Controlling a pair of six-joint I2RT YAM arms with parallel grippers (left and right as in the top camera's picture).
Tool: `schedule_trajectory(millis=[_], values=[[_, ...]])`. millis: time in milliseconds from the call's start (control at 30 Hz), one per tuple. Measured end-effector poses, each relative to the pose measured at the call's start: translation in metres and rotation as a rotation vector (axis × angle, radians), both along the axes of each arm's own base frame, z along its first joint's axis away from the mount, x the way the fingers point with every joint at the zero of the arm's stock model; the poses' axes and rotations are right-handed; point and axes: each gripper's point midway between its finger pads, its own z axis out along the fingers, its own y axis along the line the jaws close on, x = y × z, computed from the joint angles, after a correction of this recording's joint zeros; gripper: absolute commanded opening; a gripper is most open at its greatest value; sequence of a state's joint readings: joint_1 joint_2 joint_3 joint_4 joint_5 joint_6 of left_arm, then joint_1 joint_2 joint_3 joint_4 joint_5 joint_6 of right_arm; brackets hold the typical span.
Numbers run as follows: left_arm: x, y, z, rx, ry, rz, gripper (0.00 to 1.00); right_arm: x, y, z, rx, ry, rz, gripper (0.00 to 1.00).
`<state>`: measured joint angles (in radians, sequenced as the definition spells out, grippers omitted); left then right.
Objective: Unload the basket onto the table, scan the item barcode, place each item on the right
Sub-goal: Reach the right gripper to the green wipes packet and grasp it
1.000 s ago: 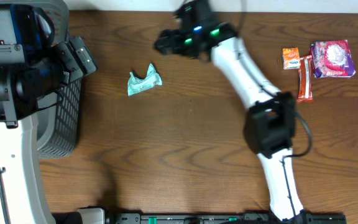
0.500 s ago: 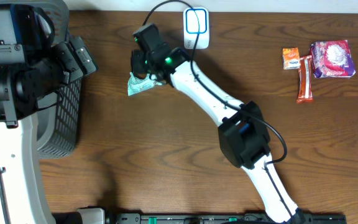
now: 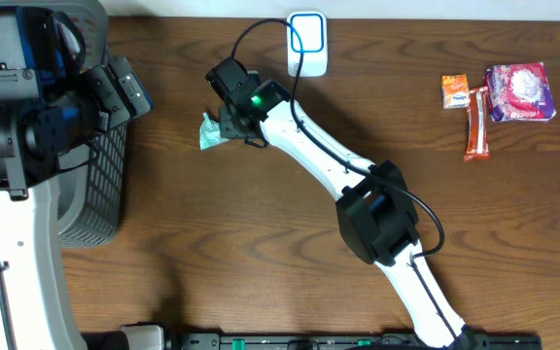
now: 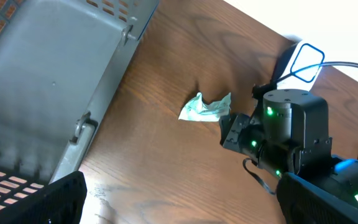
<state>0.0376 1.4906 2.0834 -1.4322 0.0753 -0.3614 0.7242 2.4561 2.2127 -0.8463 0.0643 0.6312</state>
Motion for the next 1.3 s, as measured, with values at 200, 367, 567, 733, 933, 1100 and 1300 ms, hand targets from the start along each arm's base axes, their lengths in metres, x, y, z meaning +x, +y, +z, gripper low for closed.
schedule_trajectory(millis=[200,367,567,733,933,1100,1300], values=[[0.0,0.0,0.0,0.0,0.0,0.0,0.98,0.034,0.029,0.03,0.14,-0.167,0.001,0.01],[0.0,0.0,0.0,0.0,0.0,0.0,0.98,0.041,0.034,0.038,0.164,-0.209,0.009,0.01],[0.0,0.0,0.0,0.0,0.0,0.0,0.98,0.028,0.024,0.012,0.087,-0.136,0.033,0.01],[0.0,0.0,0.0,0.0,0.0,0.0,0.98,0.012,0.013,-0.011,0.023,-0.049,0.044,0.01],[0.0,0.0,0.0,0.0,0.0,0.0,0.98,-0.013,-0.008,-0.027,-0.069,0.068,0.053,0.01],[0.0,0.0,0.0,0.0,0.0,0.0,0.98,-0.039,-0.03,-0.033,-0.156,0.177,0.055,0.01],[0.0,0.0,0.0,0.0,0.0,0.0,0.98,-0.058,-0.045,-0.008,-0.19,0.225,0.058,0.04]])
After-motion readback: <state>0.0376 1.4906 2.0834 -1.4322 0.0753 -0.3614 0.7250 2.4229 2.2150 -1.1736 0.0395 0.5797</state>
